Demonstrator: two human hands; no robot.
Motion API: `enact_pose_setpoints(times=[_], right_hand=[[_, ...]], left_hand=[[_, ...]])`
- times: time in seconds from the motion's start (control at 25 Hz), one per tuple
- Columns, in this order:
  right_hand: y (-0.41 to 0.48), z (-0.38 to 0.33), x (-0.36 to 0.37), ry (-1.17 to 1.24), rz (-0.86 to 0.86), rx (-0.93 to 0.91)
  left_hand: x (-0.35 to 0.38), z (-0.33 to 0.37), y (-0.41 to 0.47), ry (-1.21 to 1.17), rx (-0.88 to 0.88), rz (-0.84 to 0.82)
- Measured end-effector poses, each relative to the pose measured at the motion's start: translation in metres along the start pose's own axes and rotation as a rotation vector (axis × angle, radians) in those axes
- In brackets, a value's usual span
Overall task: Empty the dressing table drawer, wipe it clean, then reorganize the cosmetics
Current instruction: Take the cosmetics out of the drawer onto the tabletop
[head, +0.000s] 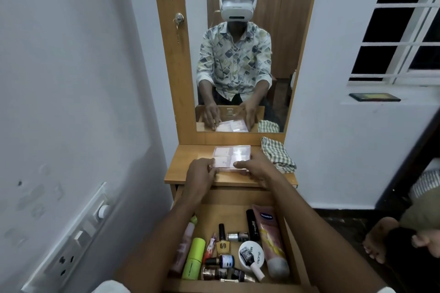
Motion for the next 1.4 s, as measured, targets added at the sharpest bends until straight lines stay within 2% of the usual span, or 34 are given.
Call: enact_pose_setpoints(times=[0.08, 0.2, 0.36, 0.52, 0.64, 0.72, 0.8, 0.88, 0.96, 1.12, 1.28, 1.4], right_hand=[[-0.002, 0.004, -0.002, -0.263, 0.023, -0.084], [0.005, 0.012, 0.003, -0.519, 0.218, -0.162], [0.023, 0.022, 0.012, -0.487, 0.337, -0.166], [0.036, 0.042, 0.017, -0.593, 0.342, -0.174], [0.02, 0.037, 0.009, -0.616, 0.333, -0.222], [-0.011, 0.034, 0.006, -0.555, 0.371, -0.327], [-0.047, 0.041, 0.006, -0.597, 0.411, -0.362], [-0.072, 0.052, 0.009, -0.78, 0.365, -0.201], [-0.085, 0.065, 0.015, -0.972, 0.247, -0.033], [-0.095, 0.087, 0.029, -1.205, 0.045, 0.045], [-0.087, 0.08, 0.031, -1.242, 0.084, 0.083], [-0.094, 0.076, 0.036, -1.224, 0.139, 0.109]], left_hand=[[0.002, 0.0, 0.003, -0.044, -0.024, 0.042], [0.007, 0.001, 0.003, -0.095, -0.067, 0.092], [0.003, 0.008, 0.013, -0.105, -0.084, 0.097], [0.006, 0.013, 0.006, -0.085, -0.048, 0.047], [0.014, 0.018, -0.018, -0.101, 0.027, 0.187], [0.029, 0.023, -0.042, -0.074, 0.091, 0.252], [0.046, 0.029, -0.065, -0.1, 0.175, 0.156], [0.059, 0.033, -0.078, -0.098, 0.216, 0.047], [0.065, 0.035, -0.079, -0.112, 0.194, -0.026], [0.07, 0.026, -0.08, -0.172, 0.069, -0.162], [0.063, 0.014, -0.087, -0.287, -0.066, -0.18], [0.066, 0.007, -0.09, -0.374, -0.156, -0.258]])
Point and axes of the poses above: each hand's wrist, its own y-axis towards the middle knuckle, its own x-axis out of the palm, z = x × y, the point moved 1 cm from there along y, towards the middle knuckle, and after that the axes turned 6 degrees about -z, right-handed, at the moved point
